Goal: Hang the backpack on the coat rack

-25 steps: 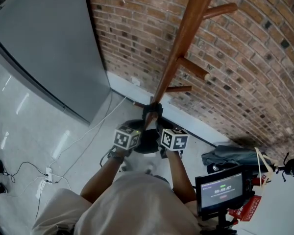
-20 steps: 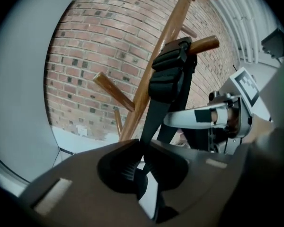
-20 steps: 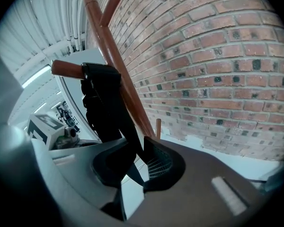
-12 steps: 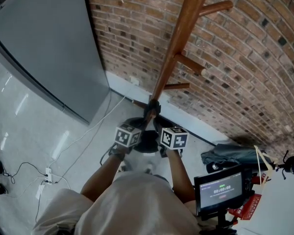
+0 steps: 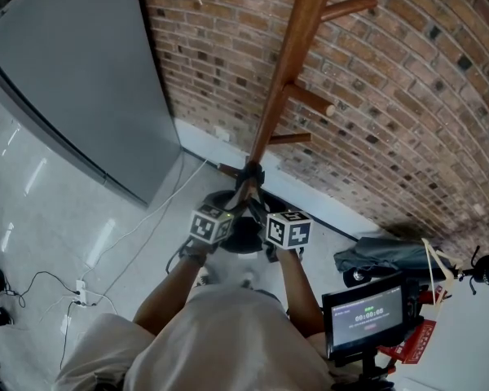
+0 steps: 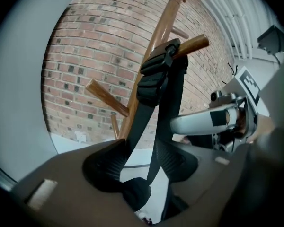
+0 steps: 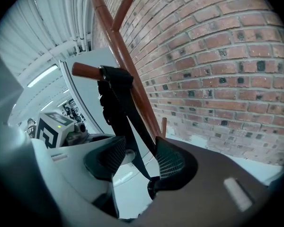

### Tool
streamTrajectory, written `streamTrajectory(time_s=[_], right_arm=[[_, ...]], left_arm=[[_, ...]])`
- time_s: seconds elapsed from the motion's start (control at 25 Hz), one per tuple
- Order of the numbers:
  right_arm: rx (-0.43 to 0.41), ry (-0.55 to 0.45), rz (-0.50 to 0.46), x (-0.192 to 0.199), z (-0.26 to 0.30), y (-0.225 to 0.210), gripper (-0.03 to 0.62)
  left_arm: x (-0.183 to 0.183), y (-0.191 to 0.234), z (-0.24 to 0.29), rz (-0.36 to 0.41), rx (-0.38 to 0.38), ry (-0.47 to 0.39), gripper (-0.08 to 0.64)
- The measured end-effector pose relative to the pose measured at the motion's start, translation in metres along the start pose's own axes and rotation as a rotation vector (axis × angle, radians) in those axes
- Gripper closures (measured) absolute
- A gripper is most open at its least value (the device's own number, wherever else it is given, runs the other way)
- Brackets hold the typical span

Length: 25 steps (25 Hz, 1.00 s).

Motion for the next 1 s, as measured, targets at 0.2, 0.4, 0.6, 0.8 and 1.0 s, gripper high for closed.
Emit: streamTrajectory(time_s=[0.2, 0.4, 0.6, 0.8, 1.0], right_arm=[[-0.016, -0.012, 0.004, 0.0, -0.01, 0.001, 0.385], [-0.008, -0.061, 0.044, -0.007, -0.032, -0.002, 0.38], [-0.009, -0.127, 0.01, -0.025, -0.053, 0.003, 0.38], [-0.015, -0.197, -0.051, -0.046, -0.073, 0.01, 0.383], [-0.041, -0.253, -0.107, -0.068, -0.09, 0.025, 0.411]], left_arm=[[-0.003, -0.004, -0.01, 0.011, -0.024, -0.039, 0.342], [-0.011, -0.012, -0.03, -0.02, -0.03, -0.104, 0.334], [-0.023, -0.018, -0.05, 0.027, -0.055, -0.149, 0.336], [-0.048, -0.025, -0.071, 0.12, -0.098, -0.199, 0.363], [-0.081, -0.033, -0.089, 0.199, -0.139, -0.21, 0.397]])
Point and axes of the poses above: the fingertips, and each gripper's own axes: z forward along the fingers, y to its left, x out of its underside, the point moved 8 cm from there along -z, backward along the fingers, and after that the axes turned 3 degrees about x, right-handed, at the moved point
